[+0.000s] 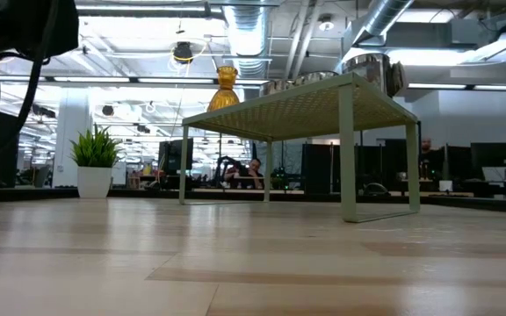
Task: Stock candles on shelf
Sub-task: Put the top transparent candle holder on the shelf
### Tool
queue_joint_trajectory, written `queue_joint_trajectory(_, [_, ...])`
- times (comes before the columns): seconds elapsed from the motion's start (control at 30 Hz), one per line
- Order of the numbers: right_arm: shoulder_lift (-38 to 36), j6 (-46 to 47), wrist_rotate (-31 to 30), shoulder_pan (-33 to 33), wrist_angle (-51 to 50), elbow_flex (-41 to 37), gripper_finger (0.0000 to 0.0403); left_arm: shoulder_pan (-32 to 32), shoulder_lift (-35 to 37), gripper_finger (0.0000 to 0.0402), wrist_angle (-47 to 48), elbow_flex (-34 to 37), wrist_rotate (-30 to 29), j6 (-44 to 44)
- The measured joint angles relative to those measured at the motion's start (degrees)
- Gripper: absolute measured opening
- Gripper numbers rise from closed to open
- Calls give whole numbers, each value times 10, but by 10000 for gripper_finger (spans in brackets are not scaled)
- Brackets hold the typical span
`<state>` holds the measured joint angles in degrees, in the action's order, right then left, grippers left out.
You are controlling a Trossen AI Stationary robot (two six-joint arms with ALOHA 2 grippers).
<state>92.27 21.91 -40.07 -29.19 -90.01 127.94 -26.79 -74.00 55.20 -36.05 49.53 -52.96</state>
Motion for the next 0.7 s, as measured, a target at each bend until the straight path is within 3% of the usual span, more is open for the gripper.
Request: queue_joint_trajectory(0.7, [0,-1,0,0,0,0,230,-24,0,294,-7,2,-18,-30])
